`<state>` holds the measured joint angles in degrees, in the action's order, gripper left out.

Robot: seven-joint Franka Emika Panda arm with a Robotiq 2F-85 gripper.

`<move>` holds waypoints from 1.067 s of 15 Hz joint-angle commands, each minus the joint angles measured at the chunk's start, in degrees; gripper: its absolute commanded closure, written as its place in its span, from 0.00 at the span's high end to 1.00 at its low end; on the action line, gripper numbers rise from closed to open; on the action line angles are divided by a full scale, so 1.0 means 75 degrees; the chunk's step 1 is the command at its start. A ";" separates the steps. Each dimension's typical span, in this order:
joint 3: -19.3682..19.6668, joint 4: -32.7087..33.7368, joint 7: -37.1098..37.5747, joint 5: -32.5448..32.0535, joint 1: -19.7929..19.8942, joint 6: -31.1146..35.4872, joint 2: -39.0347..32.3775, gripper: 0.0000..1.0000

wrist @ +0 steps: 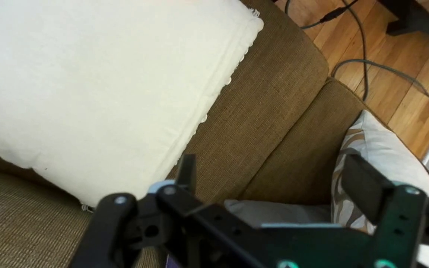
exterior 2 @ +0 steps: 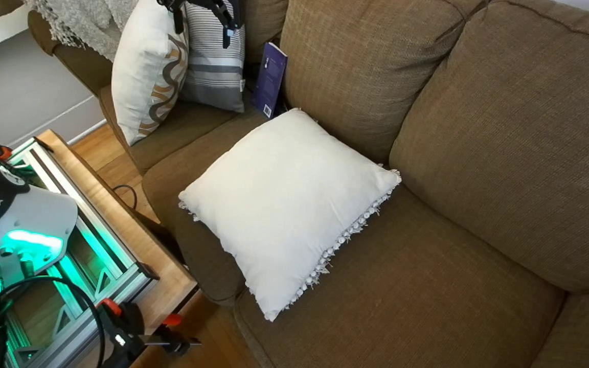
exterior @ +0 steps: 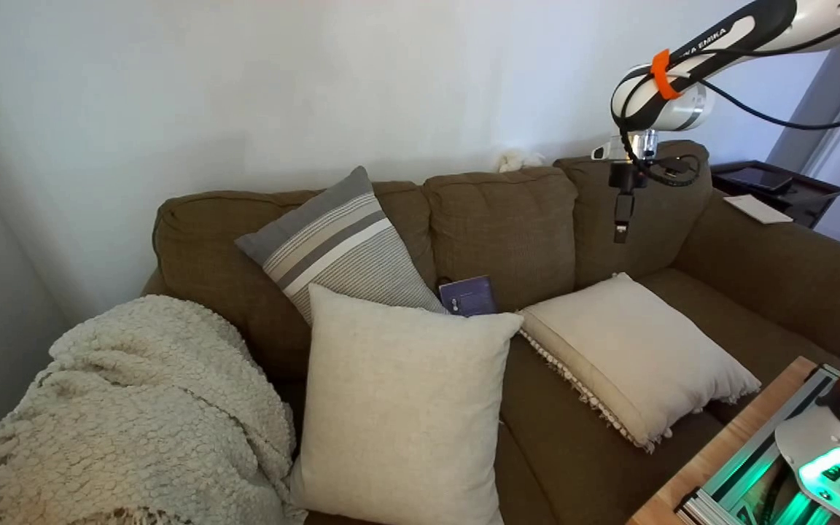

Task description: Move the pillow on the right to the right side of the sofa.

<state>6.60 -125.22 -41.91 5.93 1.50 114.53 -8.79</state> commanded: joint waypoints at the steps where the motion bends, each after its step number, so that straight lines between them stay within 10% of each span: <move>1: -0.0215 -0.0086 0.0457 0.0040 0.0211 0.0293 0.0072 1.00; 6: -0.0551 0.0817 0.2121 0.0357 0.0147 0.1798 -0.1431 1.00; 16: -0.0505 0.3190 0.5981 -0.0469 -0.0307 0.1084 -0.4953 1.00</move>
<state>1.85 -104.41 -1.35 3.02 -1.22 123.70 -42.01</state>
